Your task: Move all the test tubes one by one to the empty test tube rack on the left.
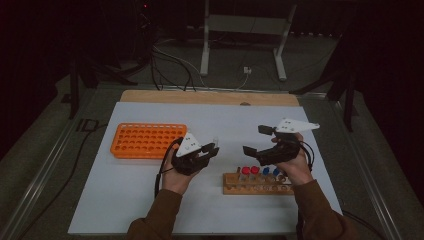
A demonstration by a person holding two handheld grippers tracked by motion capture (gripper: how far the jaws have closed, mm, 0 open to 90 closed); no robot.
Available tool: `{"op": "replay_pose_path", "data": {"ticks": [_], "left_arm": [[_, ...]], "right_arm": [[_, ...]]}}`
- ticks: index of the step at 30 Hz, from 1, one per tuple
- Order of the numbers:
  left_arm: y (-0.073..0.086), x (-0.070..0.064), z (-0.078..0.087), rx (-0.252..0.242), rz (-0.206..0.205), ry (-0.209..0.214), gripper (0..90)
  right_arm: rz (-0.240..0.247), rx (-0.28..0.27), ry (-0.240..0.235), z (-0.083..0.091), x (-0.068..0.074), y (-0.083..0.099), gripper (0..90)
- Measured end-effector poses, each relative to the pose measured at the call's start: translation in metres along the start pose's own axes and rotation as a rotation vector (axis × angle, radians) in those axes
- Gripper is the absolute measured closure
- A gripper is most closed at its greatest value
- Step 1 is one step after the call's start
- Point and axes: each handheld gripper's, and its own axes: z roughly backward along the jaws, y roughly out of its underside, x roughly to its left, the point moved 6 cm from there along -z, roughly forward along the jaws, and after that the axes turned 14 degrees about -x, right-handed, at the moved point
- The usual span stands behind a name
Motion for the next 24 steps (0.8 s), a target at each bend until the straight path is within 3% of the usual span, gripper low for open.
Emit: {"op": "replay_pose_path", "data": {"ticks": [7, 15, 24], "left_arm": [[0.003, 0.008, 0.009, -0.015, 0.027, -0.017, 75.9], [0.003, 0.019, 0.021, -0.03, 0.034, -0.051, 76.0], [0.005, 0.035, 0.041, -0.043, 0.029, -0.119, 76.0]], "right_arm": [[-0.016, -0.034, 0.066, 0.019, -0.017, 0.004, 0.2], [-0.022, -0.029, 0.123, 0.034, -0.03, 0.014, 0.2], [-0.019, -0.03, 0.176, 0.049, -0.038, 0.025, 0.2]]}}
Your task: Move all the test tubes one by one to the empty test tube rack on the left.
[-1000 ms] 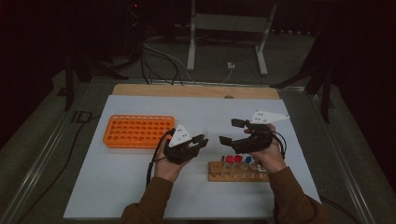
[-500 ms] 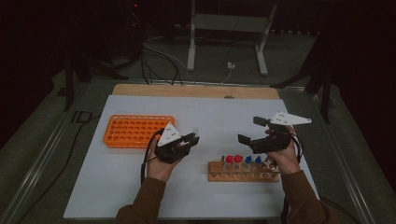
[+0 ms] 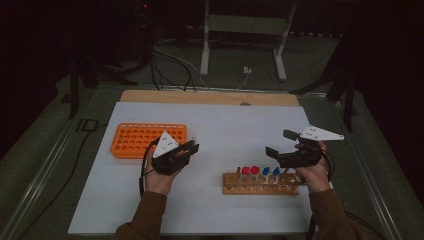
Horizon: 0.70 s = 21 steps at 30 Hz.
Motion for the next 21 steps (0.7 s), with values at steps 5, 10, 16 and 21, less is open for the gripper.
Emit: {"op": "replay_pose_path", "data": {"ticks": [5, 10, 16, 21], "left_arm": [[0.0, 0.013, 0.01, -0.006, -0.016, -0.041, 76.0], [0.003, 0.026, 0.016, -0.001, -0.034, -0.101, 76.0], [0.009, 0.038, 0.02, 0.008, -0.058, -0.157, 76.0], [0.01, 0.046, 0.02, 0.001, -0.063, -0.196, 76.0]], "right_arm": [[0.004, -0.003, 0.024, 0.008, -0.003, 0.004, 0.2], [-0.017, -0.021, 0.046, 0.015, -0.009, 0.005, 0.2], [-0.04, -0.048, 0.05, 0.02, -0.009, 0.006, 0.2], [-0.046, -0.048, 0.057, 0.021, -0.01, 0.007, 0.2]]}}
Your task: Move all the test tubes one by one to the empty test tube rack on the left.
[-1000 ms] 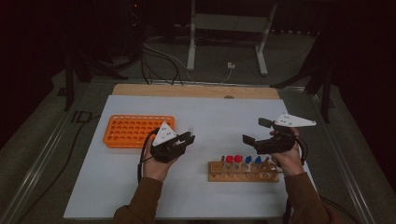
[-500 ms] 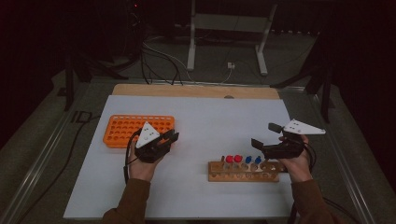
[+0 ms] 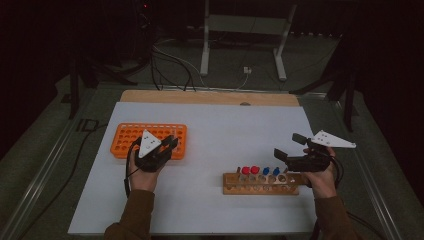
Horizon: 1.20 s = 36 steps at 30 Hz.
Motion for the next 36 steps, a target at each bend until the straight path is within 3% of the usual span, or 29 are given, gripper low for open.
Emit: {"op": "replay_pose_path", "data": {"ticks": [17, 21, 29, 36], "left_arm": [[0.022, 0.019, -0.013, 0.043, 0.022, -0.087, 76.0], [0.03, 0.019, -0.014, 0.064, 0.032, -0.082, 76.0], [0.048, 0.017, -0.017, 0.153, -0.005, -0.075, 76.1], [0.053, 0.017, -0.017, 0.17, -0.001, -0.073, 76.5]], "right_arm": [[-0.002, 0.007, 0.006, 0.002, -0.002, 0.003, 0.2], [-0.005, 0.009, 0.005, 0.001, -0.001, 0.004, 0.2], [-0.007, 0.013, 0.004, 0.002, -0.001, 0.005, 0.2], [-0.006, 0.013, 0.003, 0.002, -0.001, 0.005, 0.2]]}}
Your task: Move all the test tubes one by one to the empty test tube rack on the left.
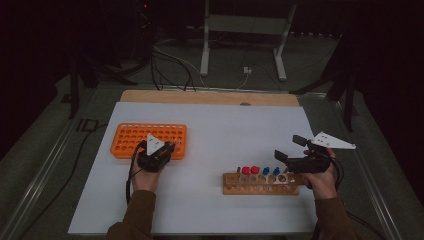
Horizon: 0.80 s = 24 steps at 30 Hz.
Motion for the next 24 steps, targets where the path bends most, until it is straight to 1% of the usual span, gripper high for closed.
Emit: {"op": "replay_pose_path", "data": {"ticks": [6, 9, 15, 17, 18, 20, 21, 24], "left_arm": [[0.0037, -0.0002, 0.0004, 0.017, -0.003, 0.007, 76.6], [0.0037, 0.0, 0.0004, 0.016, 0.0, 0.006, 76.6], [0.0037, 0.0009, 0.0004, 0.014, 0.023, 0.013, 75.5], [0.0036, 0.0011, 0.0006, 0.015, 0.038, 0.016, 74.6], [0.0035, 0.0017, 0.0007, 0.015, 0.042, 0.013, 72.3], [0.0036, 0.0027, 0.0015, 0.016, 0.067, 0.013, 66.4], [0.0036, 0.0036, 0.0023, 0.016, 0.071, 0.016, 64.1], [0.0026, 0.0061, 0.006, 0.006, 0.096, 0.009, 55.5]], "right_arm": [[0.005, 0.004, -0.008, -0.001, 0.0017, 0.0006, 0.2], [0.005, 0.005, -0.008, -0.0018, 0.0023, 0.0009, 0.2], [0.007, 0.007, -0.015, -0.002, 0.0036, 0.001, 0.2], [0.005, 0.007, -0.017, -0.0019, 0.0039, 0.0009, 0.2], [0.006, 0.009, -0.018, -0.0018, 0.0041, 0.001, 0.3], [0.008, 0.013, -0.026, -0.0016, 0.0048, 0.0015, 0.2], [0.01, 0.017, -0.031, -0.0013, 0.0052, 0.0018, 0.3], [0.014, 0.028, -0.045, -0.0002, 0.0063, 0.0026, 0.3]]}}
